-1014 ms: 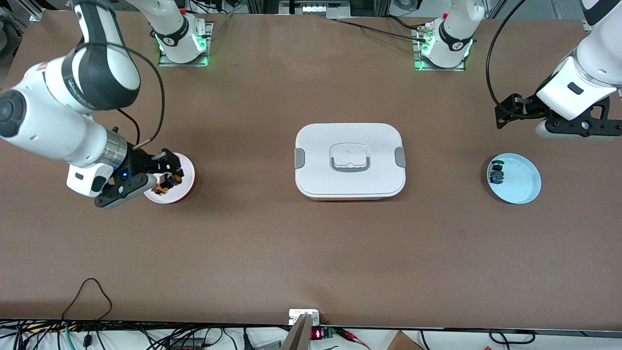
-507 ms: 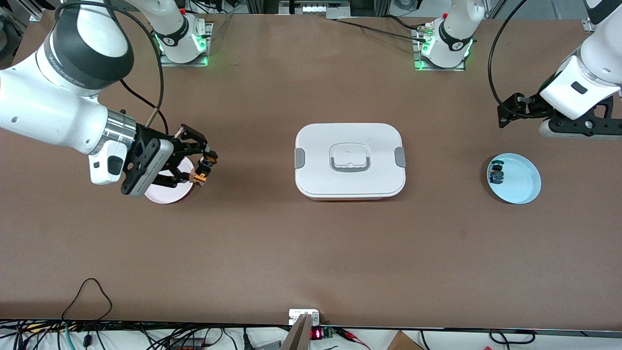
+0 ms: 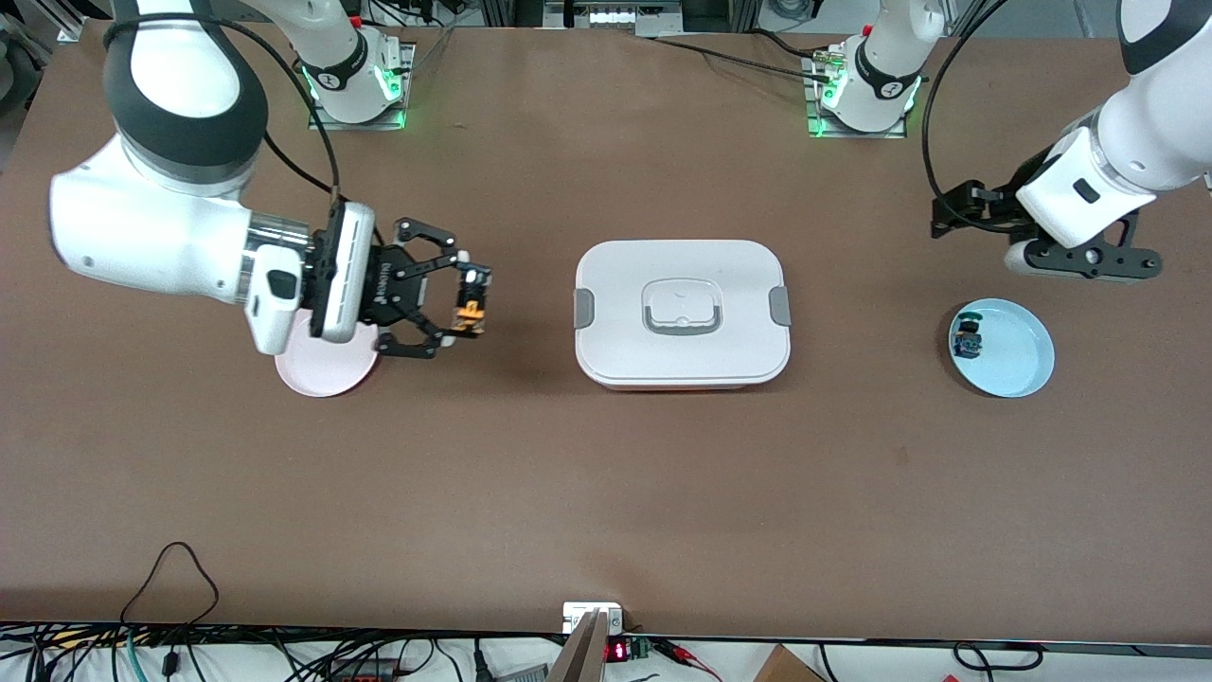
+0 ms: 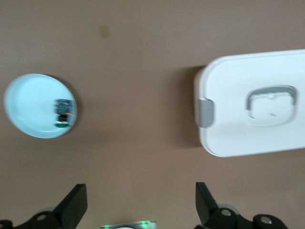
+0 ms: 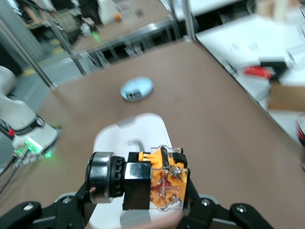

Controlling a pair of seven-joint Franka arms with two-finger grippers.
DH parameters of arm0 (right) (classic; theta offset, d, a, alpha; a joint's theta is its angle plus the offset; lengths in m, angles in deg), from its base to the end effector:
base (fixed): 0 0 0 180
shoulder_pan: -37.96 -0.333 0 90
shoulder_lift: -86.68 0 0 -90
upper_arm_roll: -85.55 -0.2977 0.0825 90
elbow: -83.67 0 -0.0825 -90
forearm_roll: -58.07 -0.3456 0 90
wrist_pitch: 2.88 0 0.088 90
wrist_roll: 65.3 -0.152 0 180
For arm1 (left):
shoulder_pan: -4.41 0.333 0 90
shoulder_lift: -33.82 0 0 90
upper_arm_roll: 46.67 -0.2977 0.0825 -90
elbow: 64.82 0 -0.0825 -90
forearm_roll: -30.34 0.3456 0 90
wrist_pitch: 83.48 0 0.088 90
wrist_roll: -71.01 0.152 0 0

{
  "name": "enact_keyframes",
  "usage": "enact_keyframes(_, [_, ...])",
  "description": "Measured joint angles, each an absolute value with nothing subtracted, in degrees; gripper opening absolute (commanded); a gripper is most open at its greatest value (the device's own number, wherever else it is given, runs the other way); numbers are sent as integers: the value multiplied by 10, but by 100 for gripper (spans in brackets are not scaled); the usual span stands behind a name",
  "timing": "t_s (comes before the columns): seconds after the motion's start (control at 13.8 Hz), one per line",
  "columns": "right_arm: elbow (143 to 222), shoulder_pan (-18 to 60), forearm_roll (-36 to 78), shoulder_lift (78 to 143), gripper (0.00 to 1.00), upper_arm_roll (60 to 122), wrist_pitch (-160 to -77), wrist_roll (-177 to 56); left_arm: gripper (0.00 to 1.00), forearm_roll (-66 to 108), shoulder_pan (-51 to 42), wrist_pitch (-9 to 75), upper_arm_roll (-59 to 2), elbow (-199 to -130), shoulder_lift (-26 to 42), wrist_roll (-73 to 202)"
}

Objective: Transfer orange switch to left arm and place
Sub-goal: 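Lift the switch over the box while the left gripper reaches toward it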

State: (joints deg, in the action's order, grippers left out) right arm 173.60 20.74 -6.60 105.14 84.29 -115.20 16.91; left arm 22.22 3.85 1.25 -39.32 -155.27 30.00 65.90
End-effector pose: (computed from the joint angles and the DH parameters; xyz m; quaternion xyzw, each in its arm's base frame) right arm 0.5808 0.2945 0.4718 -0.6814 -0.5296 -0.2906 0.4133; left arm 0.5068 -0.0914 0.5187 0.9934 -0.0251 -0.0906 0.0652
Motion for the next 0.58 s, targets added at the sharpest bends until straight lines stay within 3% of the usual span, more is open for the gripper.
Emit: enact_keyframes(0.58, [1744, 118, -350, 1109, 0, 842, -1162, 351, 100, -149, 41, 8, -393, -1578, 248, 729])
